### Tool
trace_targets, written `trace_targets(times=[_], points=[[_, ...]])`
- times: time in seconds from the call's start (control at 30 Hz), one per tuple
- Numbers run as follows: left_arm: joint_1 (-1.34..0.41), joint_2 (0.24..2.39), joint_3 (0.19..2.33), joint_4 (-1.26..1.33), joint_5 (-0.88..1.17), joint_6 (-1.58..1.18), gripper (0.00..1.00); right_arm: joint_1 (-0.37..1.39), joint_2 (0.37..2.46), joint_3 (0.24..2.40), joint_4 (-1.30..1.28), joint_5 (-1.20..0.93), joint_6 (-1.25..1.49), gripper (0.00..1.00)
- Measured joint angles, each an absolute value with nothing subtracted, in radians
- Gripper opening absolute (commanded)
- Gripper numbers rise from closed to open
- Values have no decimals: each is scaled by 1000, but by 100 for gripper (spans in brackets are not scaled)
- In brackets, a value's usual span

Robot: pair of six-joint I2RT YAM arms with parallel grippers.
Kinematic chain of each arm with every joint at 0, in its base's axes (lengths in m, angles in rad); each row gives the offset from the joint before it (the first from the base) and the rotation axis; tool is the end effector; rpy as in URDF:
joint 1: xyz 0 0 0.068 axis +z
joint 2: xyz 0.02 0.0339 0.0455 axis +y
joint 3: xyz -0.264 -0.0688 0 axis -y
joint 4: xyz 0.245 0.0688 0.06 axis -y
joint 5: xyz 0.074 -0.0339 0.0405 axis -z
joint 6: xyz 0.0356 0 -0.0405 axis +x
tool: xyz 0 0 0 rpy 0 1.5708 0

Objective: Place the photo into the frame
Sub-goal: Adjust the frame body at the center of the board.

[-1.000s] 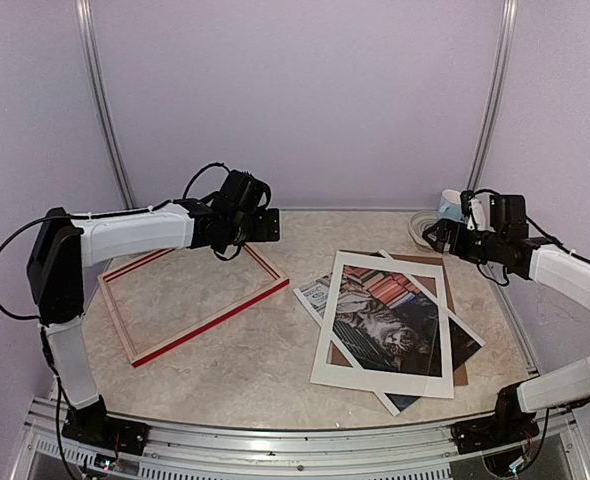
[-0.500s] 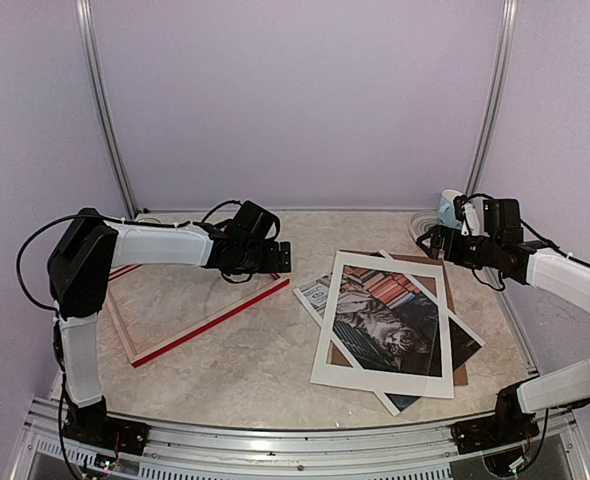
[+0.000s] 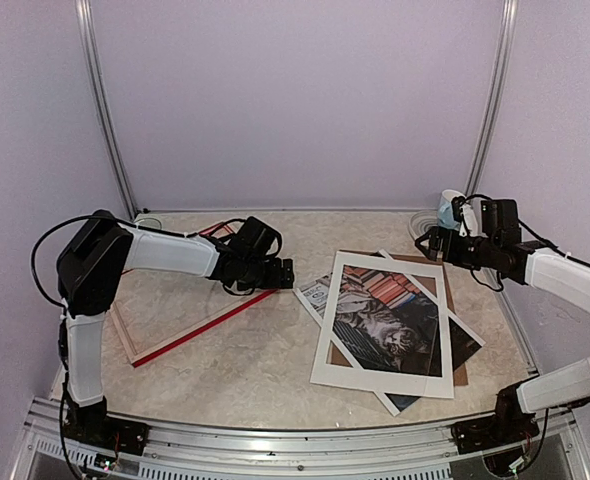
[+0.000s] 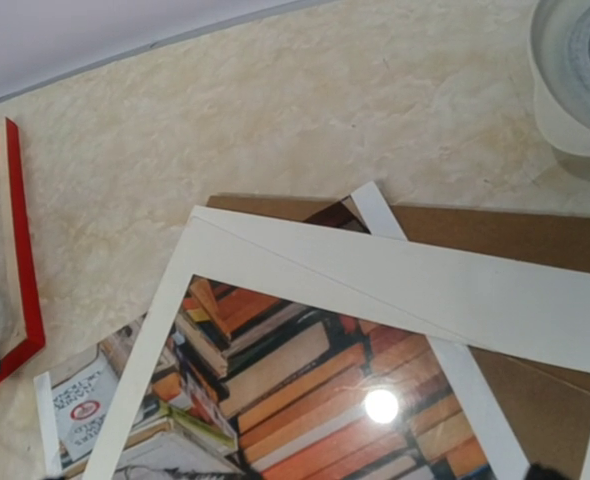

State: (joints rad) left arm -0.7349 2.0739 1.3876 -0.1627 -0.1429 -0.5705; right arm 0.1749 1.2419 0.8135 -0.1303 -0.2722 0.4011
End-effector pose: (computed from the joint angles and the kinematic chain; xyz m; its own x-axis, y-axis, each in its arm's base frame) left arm 0.3350 -0.2960 0.1540 -0.7894 -0.0071 -0.6138 0.1991 0.9430 -0.2669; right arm 0.2685 0.0572 0.2587 -0.6337 0.2699 -0.7250 -0.1572 0.8727 0.4623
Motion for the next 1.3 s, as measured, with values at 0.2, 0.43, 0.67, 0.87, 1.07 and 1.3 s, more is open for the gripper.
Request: trace_targets(times=[0.2,0.43,0.67,0.87,1.07,1.3], points=[[-736,2071,1320,-170,-172,-536,90,175,1247,812,-130,-273,401,99],[-739,1988,1232,-220,-242,-469,80,200,1262,811,-119,-286,399,99],[-741,1877,1176,-274,-274,-421,73,268,1324,825,-117,-295,387,99],[-766,1843,1148,-318,-336,-398,73,379,1347,883,-106,-283,387,99],[-781,1835,1082,-353,-364,-391,67,571,1491,1025,-82,-266,394,99],[-781,1790,1034,-369,-375,-392,57,731,1641,1159,-76,-240,394,99]])
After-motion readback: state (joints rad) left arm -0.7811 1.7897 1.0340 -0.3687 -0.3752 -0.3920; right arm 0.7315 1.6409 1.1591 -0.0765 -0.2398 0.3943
